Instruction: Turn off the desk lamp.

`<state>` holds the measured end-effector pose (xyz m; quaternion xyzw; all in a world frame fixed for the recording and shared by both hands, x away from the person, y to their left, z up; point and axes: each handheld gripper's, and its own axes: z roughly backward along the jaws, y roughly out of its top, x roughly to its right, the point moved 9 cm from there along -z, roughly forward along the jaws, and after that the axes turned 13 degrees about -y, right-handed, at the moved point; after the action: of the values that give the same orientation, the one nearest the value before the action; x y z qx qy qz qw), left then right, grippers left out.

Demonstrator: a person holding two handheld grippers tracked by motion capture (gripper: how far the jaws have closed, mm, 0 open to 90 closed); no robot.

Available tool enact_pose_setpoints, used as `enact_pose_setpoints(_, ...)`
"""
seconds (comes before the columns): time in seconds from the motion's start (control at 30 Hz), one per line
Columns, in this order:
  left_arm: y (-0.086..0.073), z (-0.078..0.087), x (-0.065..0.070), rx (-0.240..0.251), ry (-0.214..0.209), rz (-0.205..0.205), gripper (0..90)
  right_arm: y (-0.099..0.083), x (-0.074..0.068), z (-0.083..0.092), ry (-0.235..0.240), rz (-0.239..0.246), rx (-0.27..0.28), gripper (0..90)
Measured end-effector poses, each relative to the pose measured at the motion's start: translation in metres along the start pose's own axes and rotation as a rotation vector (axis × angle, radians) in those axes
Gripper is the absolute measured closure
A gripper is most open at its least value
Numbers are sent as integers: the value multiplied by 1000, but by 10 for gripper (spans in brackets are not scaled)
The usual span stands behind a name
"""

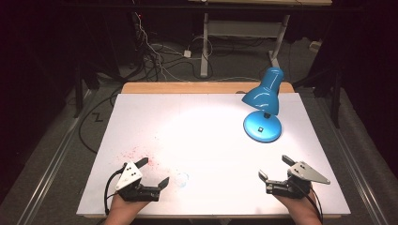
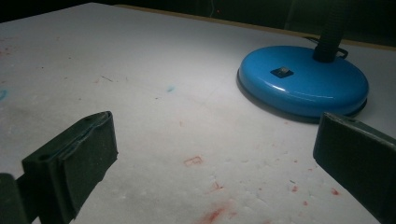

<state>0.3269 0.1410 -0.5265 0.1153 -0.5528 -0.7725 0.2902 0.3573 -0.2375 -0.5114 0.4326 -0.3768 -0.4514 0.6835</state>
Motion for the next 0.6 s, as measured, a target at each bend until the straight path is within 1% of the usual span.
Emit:
enact_pose_setpoints(0.07, -1, 0, -1, -2, 1, 7, 0, -1, 1, 0, -2, 2, -6, 6)
enact_pose_setpoints(0.2, -1, 1, -1, -1, 0, 9, 0, -2, 0, 0, 3, 14, -3, 5)
enact_pose_setpoints(0.37, -1, 4, -2, 8, 6, 8, 0, 0, 1, 0, -1, 15, 4, 6)
enact_pose_setpoints(0.47, -1, 5, -4, 12, 11, 12, 0, -3, 0, -2, 2, 22, -6, 6)
enact_pose_setpoints(0.6, -1, 5, -4, 13, 13, 13, 0, -3, -1, -2, 2, 31, -8, 6)
